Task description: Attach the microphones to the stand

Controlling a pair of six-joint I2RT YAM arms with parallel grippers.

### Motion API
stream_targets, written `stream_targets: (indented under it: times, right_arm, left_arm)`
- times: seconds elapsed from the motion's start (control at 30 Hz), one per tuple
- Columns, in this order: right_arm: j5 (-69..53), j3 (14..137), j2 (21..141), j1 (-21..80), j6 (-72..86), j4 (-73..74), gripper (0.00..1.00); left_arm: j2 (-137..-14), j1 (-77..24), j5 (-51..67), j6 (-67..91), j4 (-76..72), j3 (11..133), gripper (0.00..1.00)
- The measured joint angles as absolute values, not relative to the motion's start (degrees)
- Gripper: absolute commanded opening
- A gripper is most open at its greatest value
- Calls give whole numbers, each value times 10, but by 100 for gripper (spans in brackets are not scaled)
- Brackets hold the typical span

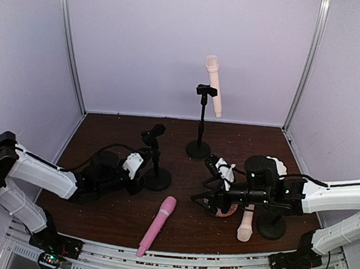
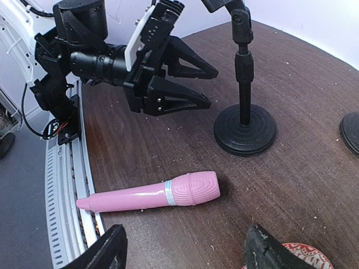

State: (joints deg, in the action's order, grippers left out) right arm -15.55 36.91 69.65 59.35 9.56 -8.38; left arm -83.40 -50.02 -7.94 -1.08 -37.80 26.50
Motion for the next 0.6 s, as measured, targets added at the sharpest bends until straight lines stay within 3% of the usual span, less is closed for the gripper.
stream_targets:
  times: [0.4,0.6]
  right_arm:
    - [-151,370,679,594,107,-73,73]
    - [-153,370,679,594,107,-72,72]
  left_arm:
    - [-902,-454,-36,23,-642,235,52]
    - [-1035,-454,-44,46,-778,221,50]
